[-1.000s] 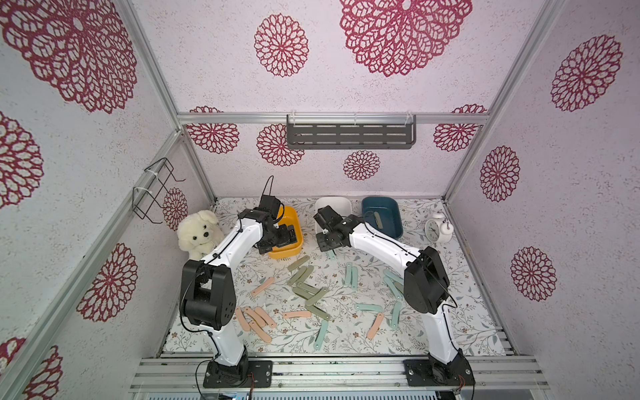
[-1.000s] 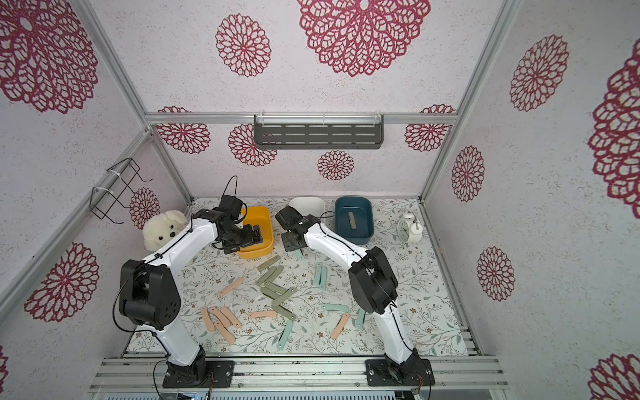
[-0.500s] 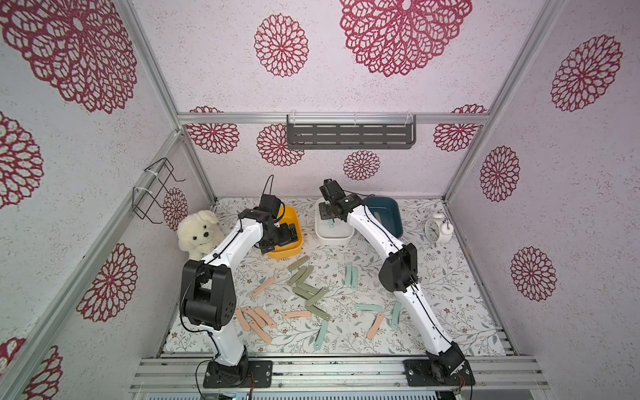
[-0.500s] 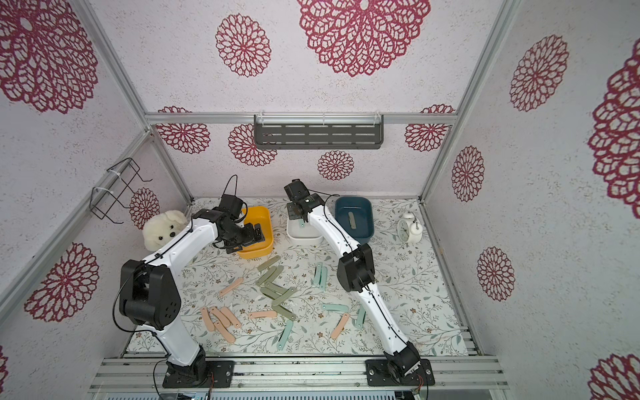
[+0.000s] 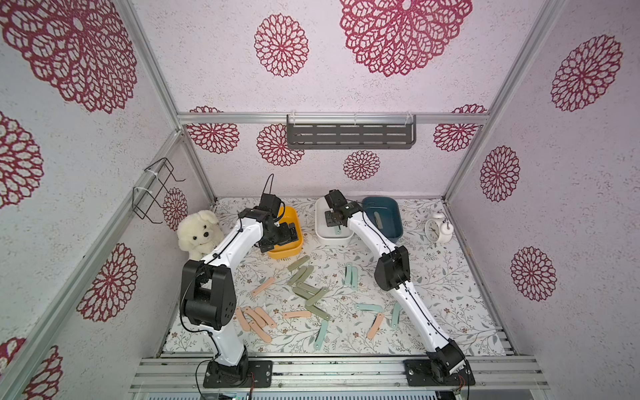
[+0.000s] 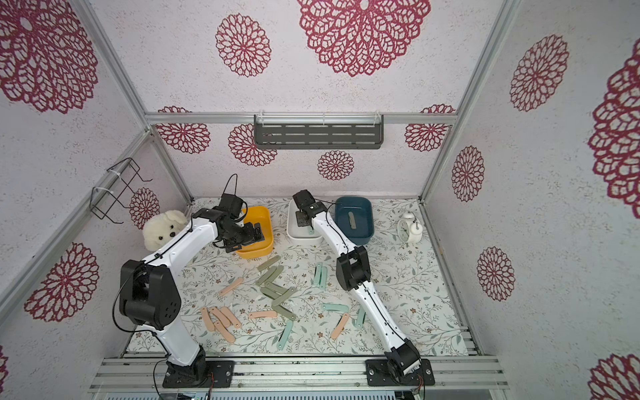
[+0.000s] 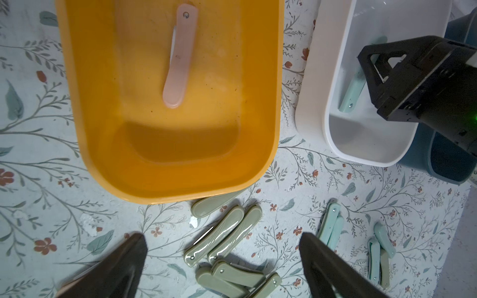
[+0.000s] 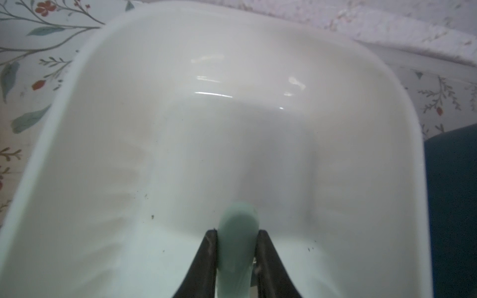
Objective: Place the fruit knives into the storage box by color
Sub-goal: Place the fruit knife in the storage box, then pick up the fruit knife from the center of the board.
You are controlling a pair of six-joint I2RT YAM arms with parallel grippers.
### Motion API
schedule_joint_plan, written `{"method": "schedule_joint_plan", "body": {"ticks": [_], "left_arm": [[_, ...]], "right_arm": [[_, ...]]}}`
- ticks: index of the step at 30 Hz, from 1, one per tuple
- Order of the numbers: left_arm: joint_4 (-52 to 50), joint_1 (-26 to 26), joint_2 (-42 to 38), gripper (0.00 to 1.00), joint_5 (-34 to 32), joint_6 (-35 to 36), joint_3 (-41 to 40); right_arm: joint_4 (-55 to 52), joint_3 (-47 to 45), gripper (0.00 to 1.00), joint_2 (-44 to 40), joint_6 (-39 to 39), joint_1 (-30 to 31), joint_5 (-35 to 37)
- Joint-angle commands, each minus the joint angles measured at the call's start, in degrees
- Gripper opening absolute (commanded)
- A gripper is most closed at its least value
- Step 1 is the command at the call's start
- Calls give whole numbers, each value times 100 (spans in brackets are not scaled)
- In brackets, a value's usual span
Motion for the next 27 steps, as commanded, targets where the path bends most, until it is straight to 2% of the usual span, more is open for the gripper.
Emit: {"method": "schedule_joint_plan", "body": {"ticks": [1,5,15,22,27], "left_arm": [[33,-24,28,97,-79,47,-71],[19,-26,-181,97,-163,-60,-214],[12,-46,-909,97,-334,-397,-823],[-95,-145,-1666,97,-675,-792,-1474],[-39,-197,-2375,97,-788,-1006,-2223]], "right_arm": [[174,239,41,-188,-144,-27,95],[78,239,55,-403,-221,-8,5],[-424,524,80,-1105,-566,331,-52],[-873,522,87,-1423,-663,687,63],[-892,523,97,-1708,-772,1047,119]]}}
